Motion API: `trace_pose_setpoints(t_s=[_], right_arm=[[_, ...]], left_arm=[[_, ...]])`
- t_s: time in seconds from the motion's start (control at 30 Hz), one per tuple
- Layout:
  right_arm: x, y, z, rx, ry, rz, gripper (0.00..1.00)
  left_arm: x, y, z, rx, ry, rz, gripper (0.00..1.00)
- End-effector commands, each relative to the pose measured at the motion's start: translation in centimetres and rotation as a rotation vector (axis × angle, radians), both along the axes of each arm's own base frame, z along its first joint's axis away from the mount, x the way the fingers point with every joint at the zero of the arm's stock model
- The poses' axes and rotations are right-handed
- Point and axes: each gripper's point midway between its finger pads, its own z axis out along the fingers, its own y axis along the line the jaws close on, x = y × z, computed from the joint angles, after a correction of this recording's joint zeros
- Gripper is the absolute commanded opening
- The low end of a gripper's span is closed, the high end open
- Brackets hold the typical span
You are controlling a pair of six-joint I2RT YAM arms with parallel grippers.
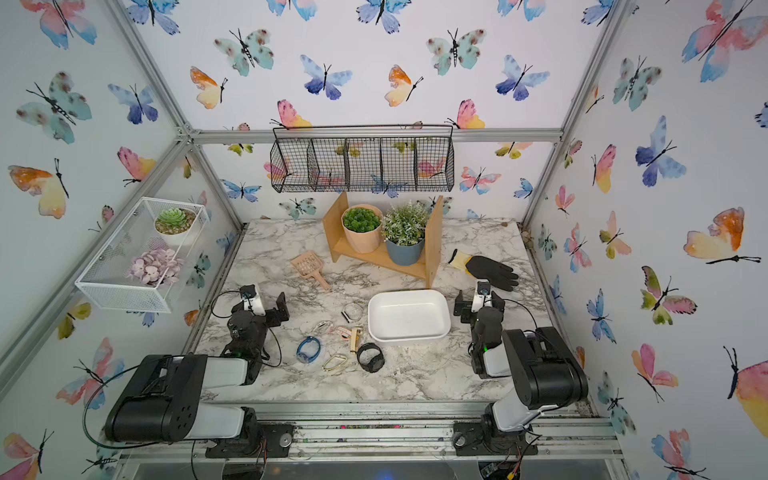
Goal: Put the watch into the storage box
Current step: Pick up the watch at the center of the board.
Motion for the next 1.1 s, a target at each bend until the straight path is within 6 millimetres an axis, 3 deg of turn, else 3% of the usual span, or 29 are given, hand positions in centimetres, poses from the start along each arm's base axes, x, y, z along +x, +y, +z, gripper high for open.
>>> trace_pose_setpoints(t_s=[0.0, 0.83, 1.07], right_arm=[[0.4, 0.2, 0.6, 0.001, -0.011, 0.016, 0.99], [0.8, 0.0, 0.3, 0.014, 0.005, 0.025, 0.99], [0.5, -0.3, 1.4, 0.015, -0.036, 0.005, 0.99]], left_arm=[[0.4, -0.4, 0.2, 0.002, 0.0, -0.025, 0.99], [0.4, -0.4, 0.1, 0.002, 0.0, -0.025, 0.99], [0.4, -0.4, 0.2, 0.001, -0.002, -0.025, 0.99]])
